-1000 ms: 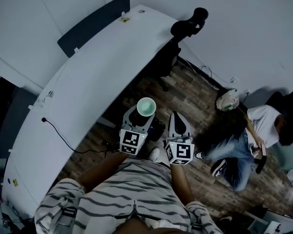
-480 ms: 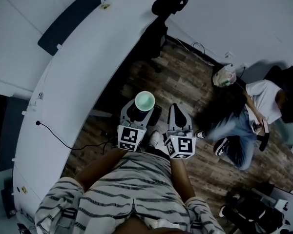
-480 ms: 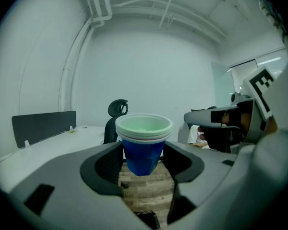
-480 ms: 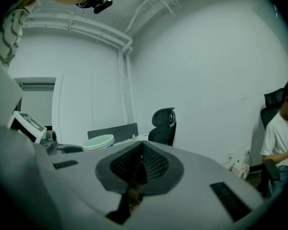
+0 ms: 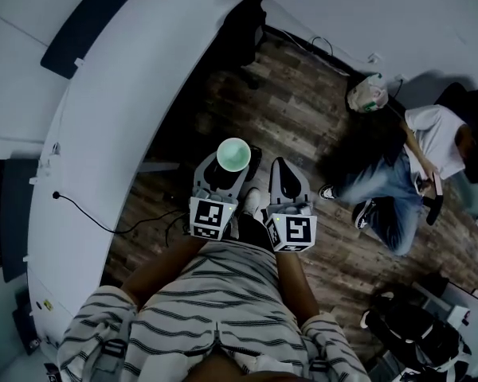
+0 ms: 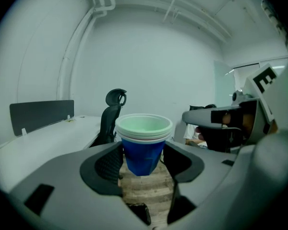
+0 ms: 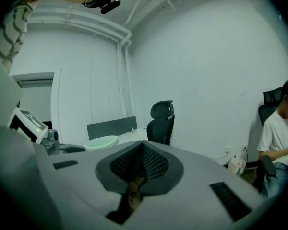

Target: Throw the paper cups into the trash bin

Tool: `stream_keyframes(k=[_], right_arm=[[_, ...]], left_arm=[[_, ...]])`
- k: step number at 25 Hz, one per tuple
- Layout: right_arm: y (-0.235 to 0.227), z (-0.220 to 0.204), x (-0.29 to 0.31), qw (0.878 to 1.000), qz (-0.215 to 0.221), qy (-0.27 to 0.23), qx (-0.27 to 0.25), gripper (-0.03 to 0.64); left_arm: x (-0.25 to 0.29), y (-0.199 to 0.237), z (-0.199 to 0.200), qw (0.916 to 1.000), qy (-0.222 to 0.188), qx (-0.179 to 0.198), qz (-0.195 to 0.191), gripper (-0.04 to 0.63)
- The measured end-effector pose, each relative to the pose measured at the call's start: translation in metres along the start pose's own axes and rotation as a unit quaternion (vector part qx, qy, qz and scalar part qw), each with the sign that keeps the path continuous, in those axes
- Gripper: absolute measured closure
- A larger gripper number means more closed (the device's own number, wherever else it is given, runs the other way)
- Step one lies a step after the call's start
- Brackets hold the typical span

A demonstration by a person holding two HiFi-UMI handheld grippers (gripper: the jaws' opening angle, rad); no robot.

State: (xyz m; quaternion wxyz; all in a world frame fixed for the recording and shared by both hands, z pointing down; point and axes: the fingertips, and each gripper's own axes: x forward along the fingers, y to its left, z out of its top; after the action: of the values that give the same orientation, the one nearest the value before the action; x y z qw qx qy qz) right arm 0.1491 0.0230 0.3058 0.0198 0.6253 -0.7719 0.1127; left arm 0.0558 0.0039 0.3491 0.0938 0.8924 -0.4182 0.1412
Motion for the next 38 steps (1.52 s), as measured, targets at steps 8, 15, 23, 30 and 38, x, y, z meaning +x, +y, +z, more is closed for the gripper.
stream_keyframes(k=[8, 15, 23, 30, 38], right_arm=[[-0.002, -0.025, -0.002, 1.000, -0.003, 0.028, -0.004, 0.606], [-0.005, -0.054, 0.001, 0.999, 0.001, 0.054, -0.002, 0.606], [-0.016, -0.086, 0.005, 0.997, -0.011, 0.079, 0.006, 0.606], [-0.012, -0.122, 0.010, 0.995, -0.007, 0.103, 0.010, 0.606], [-0.003, -0.155, 0.016, 0.992, -0.002, 0.122, 0.013, 0.606]], left_arm=[[0.005, -0.007, -0.031, 0.9993, 0.032, -0.021, -0.001, 0.318], [0.013, -0.005, -0.062, 0.9977, 0.062, -0.030, 0.003, 0.318], [0.023, -0.002, -0.097, 0.9948, 0.094, -0.038, 0.003, 0.318], [0.022, 0.000, -0.130, 0.9924, 0.117, -0.037, -0.006, 0.317], [0.021, 0.012, -0.173, 0.9883, 0.144, -0.050, 0.005, 0.316]])
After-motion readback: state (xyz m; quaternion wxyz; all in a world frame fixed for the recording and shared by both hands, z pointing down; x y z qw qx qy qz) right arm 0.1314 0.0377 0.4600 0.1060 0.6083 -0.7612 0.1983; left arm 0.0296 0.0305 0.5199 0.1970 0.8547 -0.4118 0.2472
